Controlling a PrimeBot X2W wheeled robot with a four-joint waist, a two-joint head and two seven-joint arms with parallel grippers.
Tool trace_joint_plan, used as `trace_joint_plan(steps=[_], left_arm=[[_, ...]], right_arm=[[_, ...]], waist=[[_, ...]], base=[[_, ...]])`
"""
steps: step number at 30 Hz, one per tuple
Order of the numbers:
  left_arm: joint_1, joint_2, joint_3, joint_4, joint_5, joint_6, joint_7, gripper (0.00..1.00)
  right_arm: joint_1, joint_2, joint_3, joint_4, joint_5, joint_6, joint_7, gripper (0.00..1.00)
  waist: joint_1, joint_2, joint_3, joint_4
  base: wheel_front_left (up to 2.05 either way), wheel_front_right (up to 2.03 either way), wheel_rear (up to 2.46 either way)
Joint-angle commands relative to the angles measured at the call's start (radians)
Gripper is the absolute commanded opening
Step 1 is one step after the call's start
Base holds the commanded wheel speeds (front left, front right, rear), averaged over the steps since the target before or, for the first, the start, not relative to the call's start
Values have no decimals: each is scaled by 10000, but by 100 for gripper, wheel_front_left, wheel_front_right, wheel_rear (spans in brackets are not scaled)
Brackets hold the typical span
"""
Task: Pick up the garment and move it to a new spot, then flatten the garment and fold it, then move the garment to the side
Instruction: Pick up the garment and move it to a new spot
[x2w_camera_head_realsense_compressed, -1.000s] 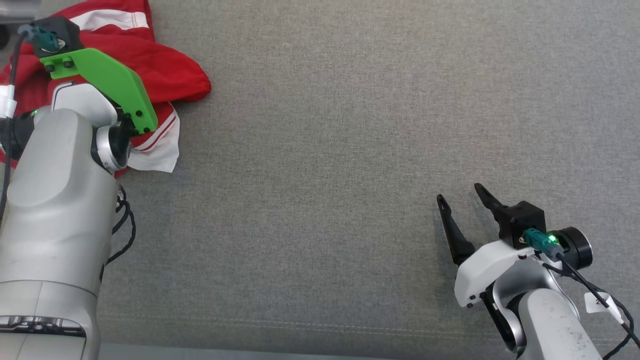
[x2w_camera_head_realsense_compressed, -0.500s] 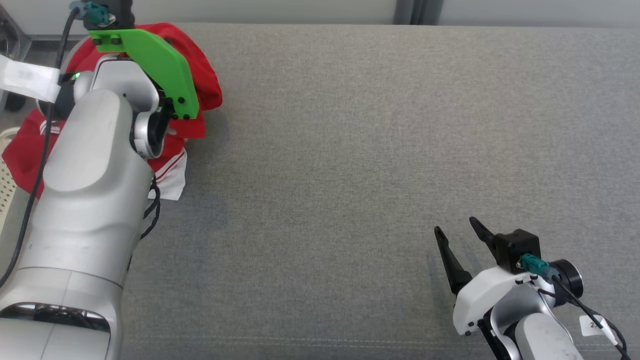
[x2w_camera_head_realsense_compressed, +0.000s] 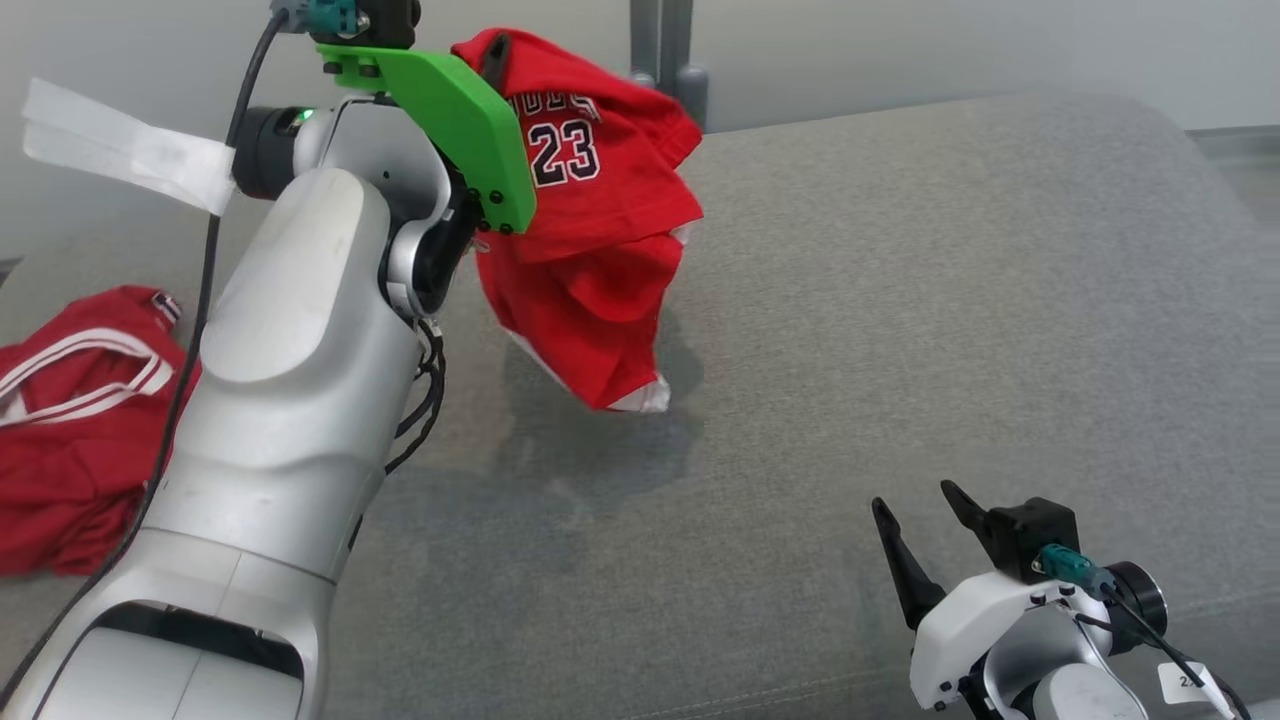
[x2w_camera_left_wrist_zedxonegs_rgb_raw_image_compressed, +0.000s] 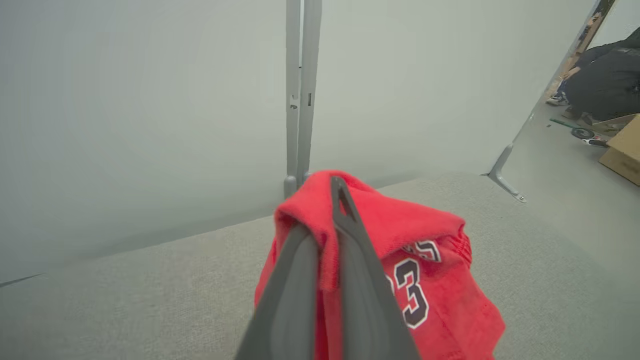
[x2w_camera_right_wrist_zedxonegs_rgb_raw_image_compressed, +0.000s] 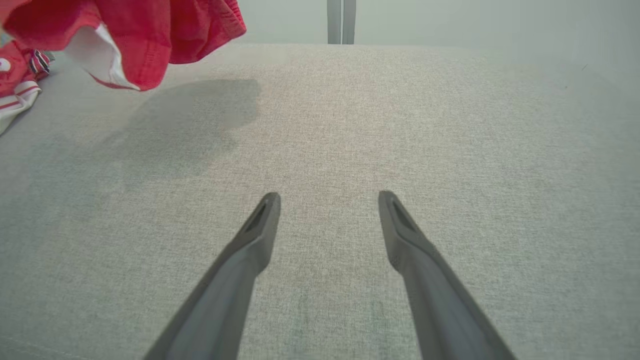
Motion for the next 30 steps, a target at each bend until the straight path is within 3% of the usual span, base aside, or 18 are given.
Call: trace_joint_plan(steps=[1,5,10,16,21,22,23,24,30], left_arm=[[50,-27,-70,-201,-241,-62,-131,0],[225,-66,-511,-805,-1171,-91,-263,0],[601,-42,-1273,-1411,-2462,255,-467,0],[1308,-4,-1761,-695,-2488,632,-826,0],[1829,261,-1993,291,-2270,918,-753,0],[1914,319,-2043,443,-2222,941,-752,14],[2021,359,-2067,593,-2211,967,-755,45],[2091,398,-2078,728,-2199,1003,-784,97],[2310,640,-2109,1396,-2089,1121,-1089,100]], right_arm=[[82,-28,-8,-55,62,-1,22,100],[8,-29,51,-67,141,-1,13,100],[-69,-26,-16,-46,216,-1,-77,100],[-236,-22,-158,-43,309,-1,-198,100],[-336,-22,-305,15,315,-1,-288,100],[-364,-23,-309,39,310,-1,-273,100],[-396,-22,-317,63,317,-1,-279,100],[-414,-25,-325,75,333,-3,-289,100],[-499,-26,-267,191,392,-1,-351,100]], waist=[[0,-1,-461,-1100],[0,-1,-392,-1691],[0,-1,-191,-2106],[0,-1,200,-2162],[0,-1,480,-1800],[0,-1,495,-1722],[0,-1,500,-1645],[0,-1,502,-1566],[0,-1,439,-1125]], base=[[0,0,0],[0,0,0],[0,0,0],[0,0,0],[0,0,0],[0,0,0],[0,0,0],[0,0,0],[0,0,0]])
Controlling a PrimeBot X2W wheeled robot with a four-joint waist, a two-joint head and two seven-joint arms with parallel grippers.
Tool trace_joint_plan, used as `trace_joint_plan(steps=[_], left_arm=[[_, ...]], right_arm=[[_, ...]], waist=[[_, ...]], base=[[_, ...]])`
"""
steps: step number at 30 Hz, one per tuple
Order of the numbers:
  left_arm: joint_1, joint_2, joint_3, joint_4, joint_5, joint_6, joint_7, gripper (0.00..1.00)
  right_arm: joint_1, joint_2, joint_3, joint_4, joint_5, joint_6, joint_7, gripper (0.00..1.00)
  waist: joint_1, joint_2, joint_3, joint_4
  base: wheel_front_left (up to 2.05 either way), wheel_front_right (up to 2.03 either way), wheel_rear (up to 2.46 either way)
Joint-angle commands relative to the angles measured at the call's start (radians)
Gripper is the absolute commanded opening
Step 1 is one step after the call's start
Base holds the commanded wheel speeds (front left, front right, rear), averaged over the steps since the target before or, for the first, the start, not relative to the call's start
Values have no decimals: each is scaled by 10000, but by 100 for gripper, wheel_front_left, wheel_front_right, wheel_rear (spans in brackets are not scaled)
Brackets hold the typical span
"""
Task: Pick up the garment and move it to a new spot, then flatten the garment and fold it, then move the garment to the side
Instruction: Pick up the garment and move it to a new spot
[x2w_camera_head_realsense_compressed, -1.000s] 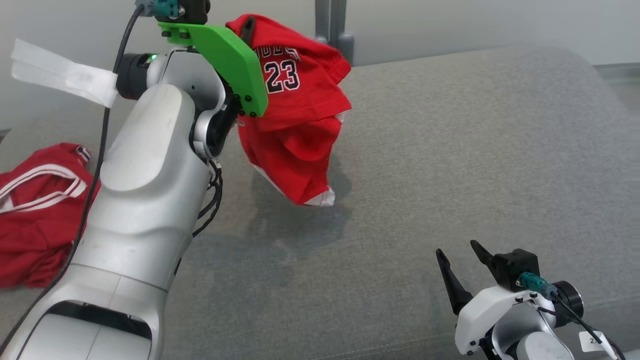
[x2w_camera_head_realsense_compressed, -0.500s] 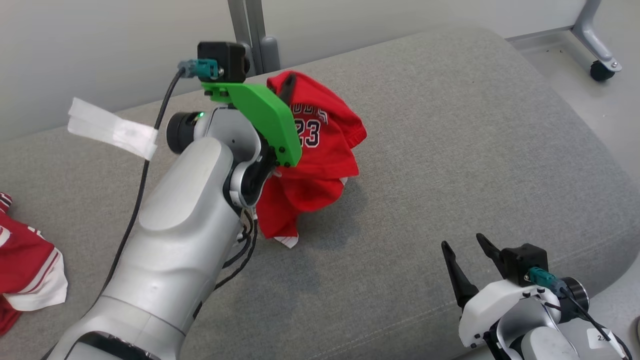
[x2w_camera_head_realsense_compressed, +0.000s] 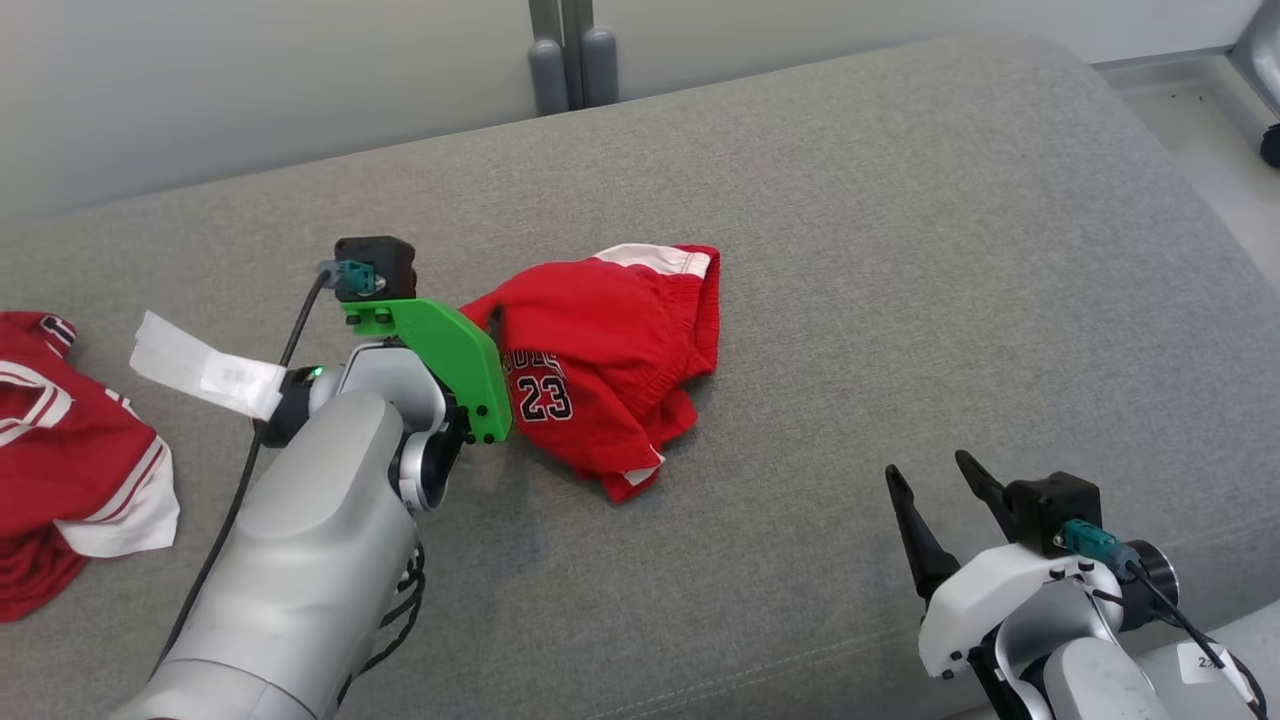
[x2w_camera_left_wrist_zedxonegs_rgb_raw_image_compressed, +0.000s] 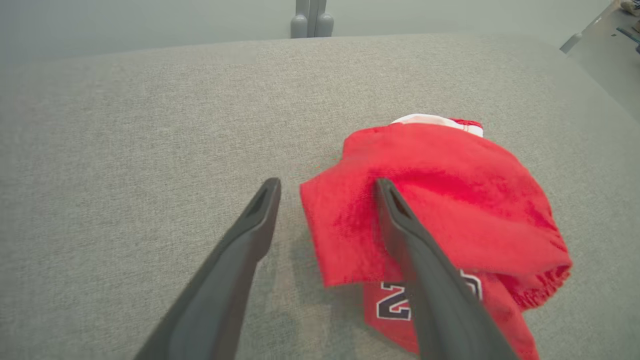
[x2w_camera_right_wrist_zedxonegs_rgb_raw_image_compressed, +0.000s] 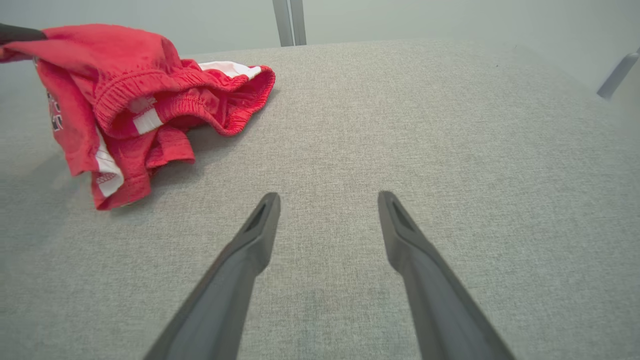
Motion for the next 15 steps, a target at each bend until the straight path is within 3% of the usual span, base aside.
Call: trace_joint_plan(steps=[1,6,15], left_arm=[[81,153,48,100,156,88,-297,100],[173,102,518,644,-137,822,-752,100],[382,80,359,361,90,423,-1950,100]], right_arm=[[-86,-20,1,47,55,1,-91,100],[-65,-20,-70,126,73,1,-111,100],[104,-22,-311,219,76,1,-122,100]], waist=[[0,0,-27,287],[0,0,-84,625],[0,0,-358,1067]], base=[[0,0,0],[0,0,0],[0,0,0]])
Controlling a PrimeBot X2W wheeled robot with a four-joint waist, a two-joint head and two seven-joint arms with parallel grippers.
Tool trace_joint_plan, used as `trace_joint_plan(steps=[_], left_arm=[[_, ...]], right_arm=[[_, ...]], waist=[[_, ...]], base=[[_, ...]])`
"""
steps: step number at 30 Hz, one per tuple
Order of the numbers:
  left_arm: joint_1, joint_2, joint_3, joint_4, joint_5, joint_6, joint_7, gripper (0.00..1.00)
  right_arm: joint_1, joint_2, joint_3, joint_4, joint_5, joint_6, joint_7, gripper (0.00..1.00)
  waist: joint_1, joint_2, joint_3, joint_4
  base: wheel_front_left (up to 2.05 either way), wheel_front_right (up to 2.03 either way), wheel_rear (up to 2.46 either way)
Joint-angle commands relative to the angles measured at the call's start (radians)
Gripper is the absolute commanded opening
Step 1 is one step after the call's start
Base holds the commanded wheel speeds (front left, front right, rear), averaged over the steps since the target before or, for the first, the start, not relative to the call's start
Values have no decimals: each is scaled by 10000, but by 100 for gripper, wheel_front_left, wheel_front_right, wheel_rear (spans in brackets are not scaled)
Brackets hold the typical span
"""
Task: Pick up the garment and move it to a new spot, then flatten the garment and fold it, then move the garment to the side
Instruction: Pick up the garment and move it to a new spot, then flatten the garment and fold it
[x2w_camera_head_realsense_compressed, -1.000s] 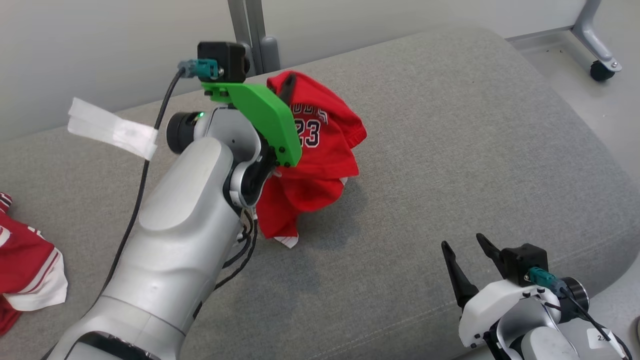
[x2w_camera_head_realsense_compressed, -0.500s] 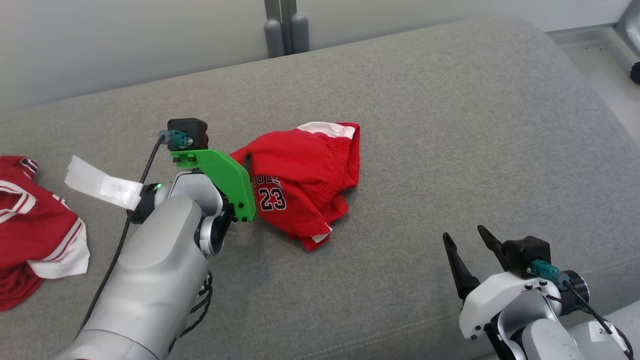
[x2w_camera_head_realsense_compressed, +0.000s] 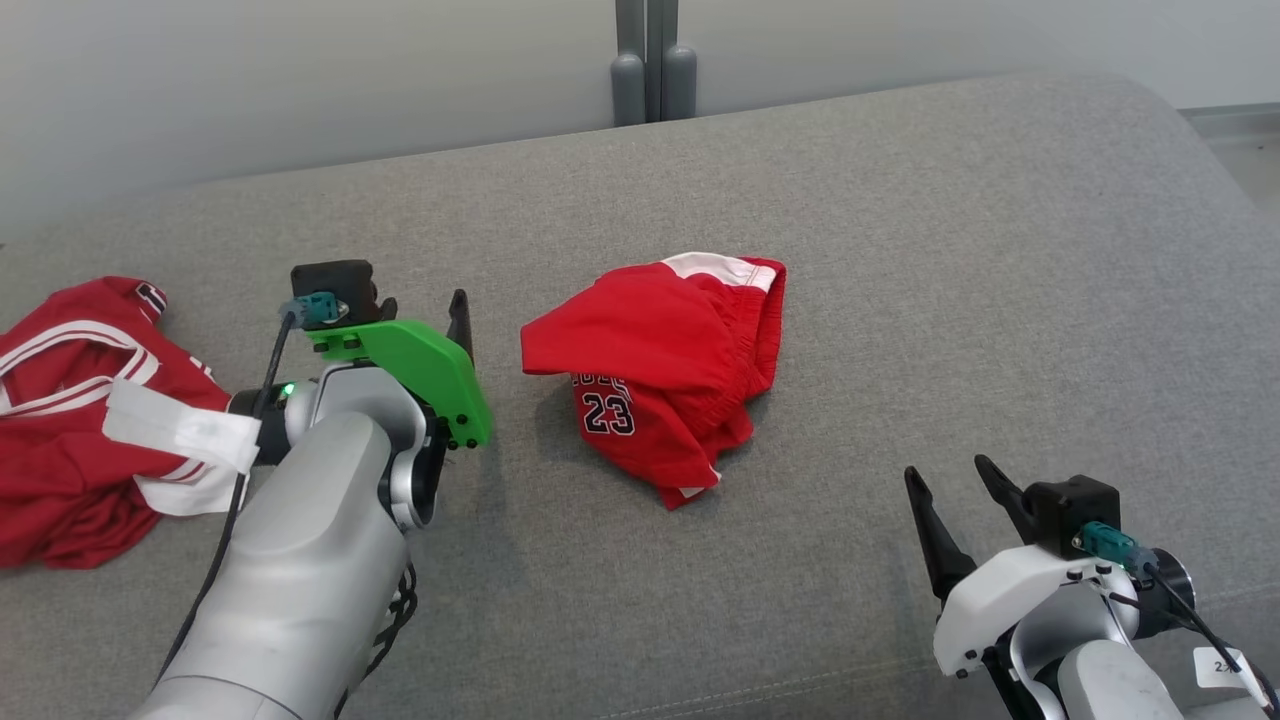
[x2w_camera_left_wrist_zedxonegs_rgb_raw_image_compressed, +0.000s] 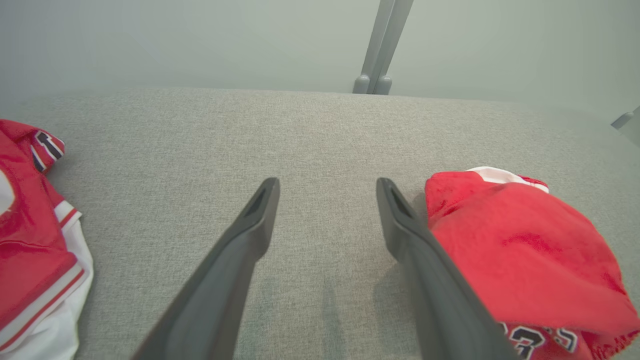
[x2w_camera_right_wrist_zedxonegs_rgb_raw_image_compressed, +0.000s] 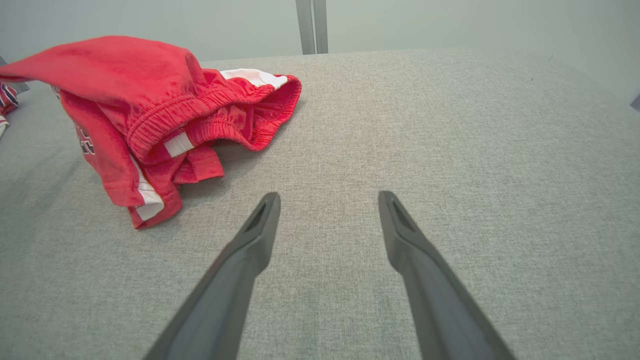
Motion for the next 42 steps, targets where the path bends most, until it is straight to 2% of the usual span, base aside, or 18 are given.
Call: trace_joint_plan(steps=[1,5,13,19,28,42], left_arm=[[126,-5,-89,-86,186,-81,-78,100],[116,-62,-487,-241,364,-262,160,100],[-112,-398,-1611,-1209,820,-619,1361,100],[378,-596,-2529,-2450,932,-608,2094,100],[815,-646,-3582,-3089,1308,-154,2425,100],[332,-652,-4092,-1770,1688,345,2067,100]], right_arm=[[105,-24,-56,34,-9,1,-30,100],[181,-26,-160,45,-50,1,1,100],[358,-29,-211,16,26,1,52,100],[358,-26,-245,-67,30,1,72,100],[154,-24,-105,-20,52,-1,34,100],[-21,-24,181,6,71,-1,-12,100]], waist=[[0,0,-164,143],[0,0,-360,229],[0,0,-496,76],[0,0,-327,-213],[0,0,-36,-765],[0,0,363,-1396]], base=[[0,0,0],[0,0,0],[0,0,0],[0,0,0],[0,0,0],[0,0,0]])
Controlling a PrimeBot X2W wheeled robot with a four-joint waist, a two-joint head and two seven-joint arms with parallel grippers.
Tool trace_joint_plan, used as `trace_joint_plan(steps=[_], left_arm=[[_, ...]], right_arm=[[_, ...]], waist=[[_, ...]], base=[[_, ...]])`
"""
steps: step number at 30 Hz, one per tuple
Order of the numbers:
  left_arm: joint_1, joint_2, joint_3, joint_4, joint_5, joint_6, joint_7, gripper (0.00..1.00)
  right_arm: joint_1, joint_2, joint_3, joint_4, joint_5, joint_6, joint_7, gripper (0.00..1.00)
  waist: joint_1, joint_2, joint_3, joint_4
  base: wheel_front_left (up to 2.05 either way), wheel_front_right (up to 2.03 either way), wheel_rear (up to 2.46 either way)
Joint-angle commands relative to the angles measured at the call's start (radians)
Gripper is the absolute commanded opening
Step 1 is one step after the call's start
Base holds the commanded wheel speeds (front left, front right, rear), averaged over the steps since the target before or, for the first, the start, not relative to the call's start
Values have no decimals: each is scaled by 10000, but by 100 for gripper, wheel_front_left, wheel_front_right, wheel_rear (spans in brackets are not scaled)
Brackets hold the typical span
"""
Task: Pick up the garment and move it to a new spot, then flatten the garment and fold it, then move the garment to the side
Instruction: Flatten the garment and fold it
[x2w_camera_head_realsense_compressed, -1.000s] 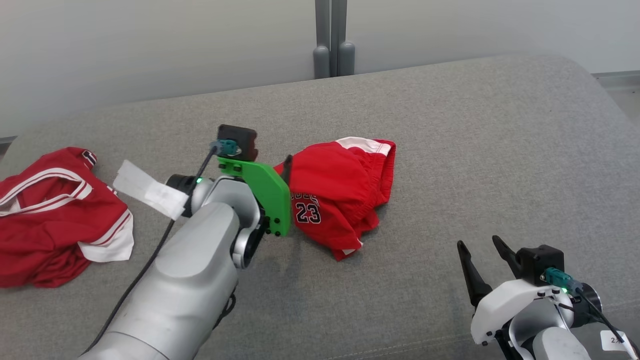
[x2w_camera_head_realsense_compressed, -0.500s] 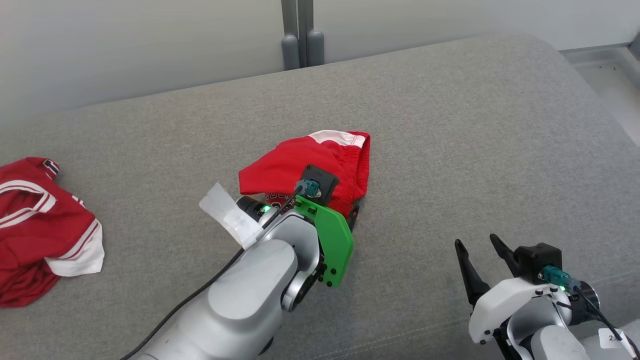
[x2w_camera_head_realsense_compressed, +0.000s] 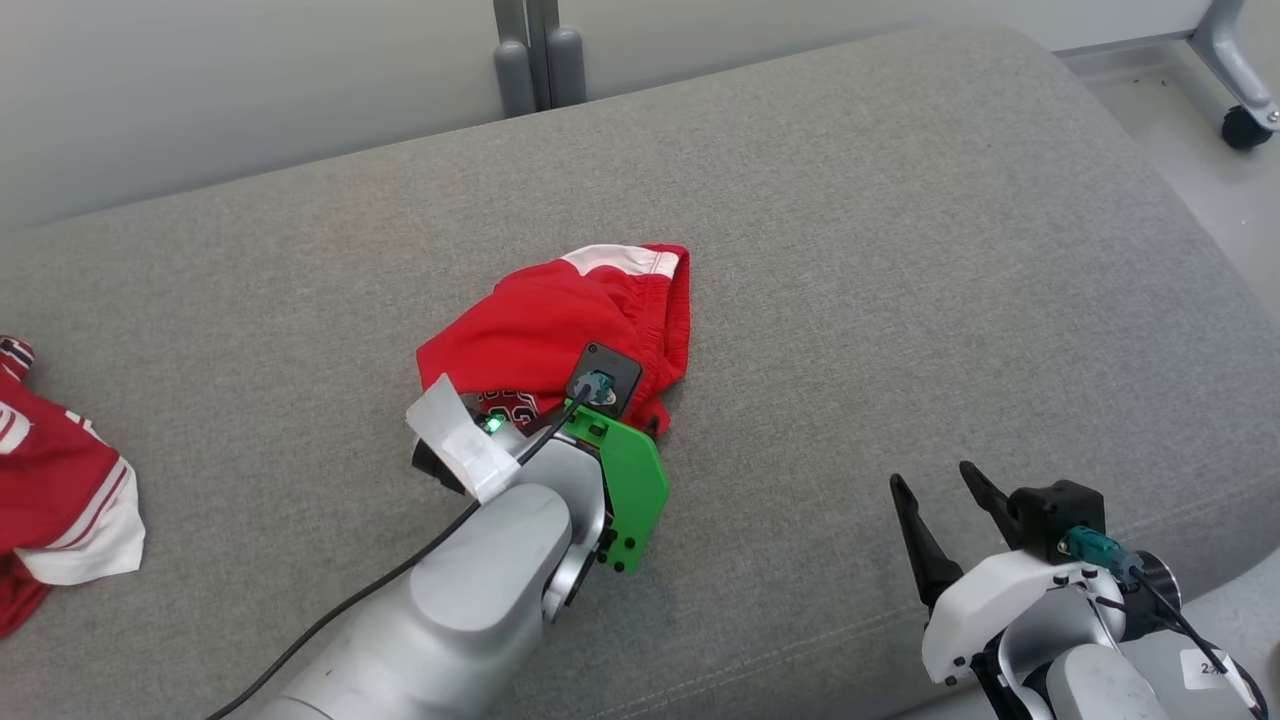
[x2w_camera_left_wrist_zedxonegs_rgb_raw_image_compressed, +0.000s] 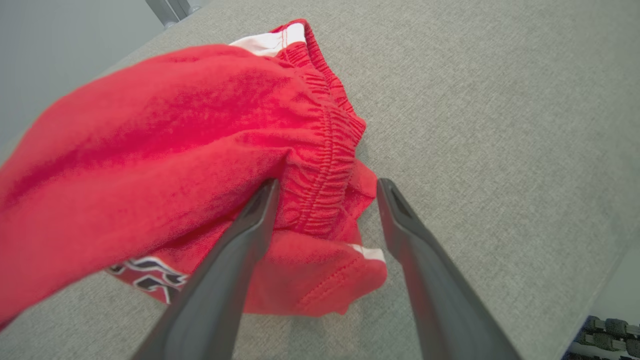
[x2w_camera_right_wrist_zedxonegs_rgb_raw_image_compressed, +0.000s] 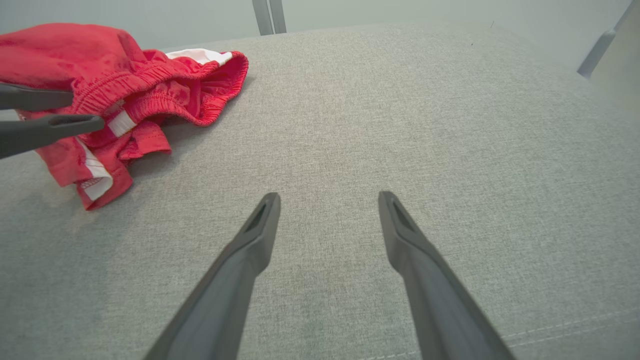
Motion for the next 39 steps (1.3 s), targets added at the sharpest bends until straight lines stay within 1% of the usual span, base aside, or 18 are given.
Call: trace_joint_plan(steps=[1,2,3,4,5,6,11,16,20,21,23,25,31,34,36,37,39], left_arm=[[-190,38,19,228,34,87,-55,100],[-237,40,16,365,46,121,-82,96],[-291,41,24,502,46,140,-97,75],[-349,41,31,621,35,140,-126,45],[-397,39,38,728,17,115,-126,24],[-419,42,75,849,-48,96,-146,0],[-472,39,308,1138,-446,-80,-389,0],[-699,36,858,635,-1370,-355,-949,0],[-1144,39,1354,-1,-2195,-263,-1445,0],[-1448,39,1596,-229,-2597,-202,-1678,0],[-1851,28,1687,-380,-2721,-124,-1921,0],[-2085,34,1875,-569,-3072,-163,-2126,0],[-2966,34,1988,-1031,-3858,-258,-2613,0],[-3359,34,2066,-1239,-4349,-243,-3073,0],[-3521,34,2162,-1493,-4875,-305,-3469,0],[-3521,34,2162,-1493,-4875,-305,-3469,0],[-3697,35,2232,-1806,-5428,-350,-3883,0]], right_arm=[[-116,-23,58,-6,53,1,-69,100],[-118,-24,63,1,55,-1,-77,100],[-115,-24,69,8,57,-1,-86,100],[-116,-23,55,19,57,-1,-97,100],[-121,-21,52,29,57,-1,-99,100],[-124,-21,51,40,58,1,-118,100],[-101,-23,-3,96,69,1,-157,100],[-144,-24,67,168,99,1,-151,100],[-175,-24,158,201,140,1,-143,100],[-178,-23,180,223,153,1,-138,100],[-166,-23,192,246,140,1,-126,100],[-157,-21,225,261,139,-1,-117,100],[-138,-23,355,339,174,1,-142,100],[-138,-23,470,368,229,1,-160,100],[-108,-23,523,394,260,1,-184,100],[-108,-23,523,394,260,1,-184,100],[-96,-23,526,418,259,1,-196,100]], waist=[[0,0,148,-180],[0,0,176,-221],[0,0,212,-254],[0,0,242,-277],[0,0,267,-294],[0,0,287,-309],[0,0,298,-294],[0,0,147,-177],[0,0,60,-106],[0,0,22,-83],[0,0,-19,-77],[0,0,-66,-93],[0,0,-192,-231],[0,0,-182,-347],[0,0,-153,-406],[0,0,-153,-406],[0,0,-97,-425]], base=[[0,0,0],[0,0,0],[0,0,0],[0,0,0],[0,0,0],[0,0,0],[0,0,0],[0,0,0],[0,0,0],[0,0,0],[0,0,0],[0,0,0],[0,0,0],[0,0,0],[0,0,0],[0,0,0],[0,0,0]])
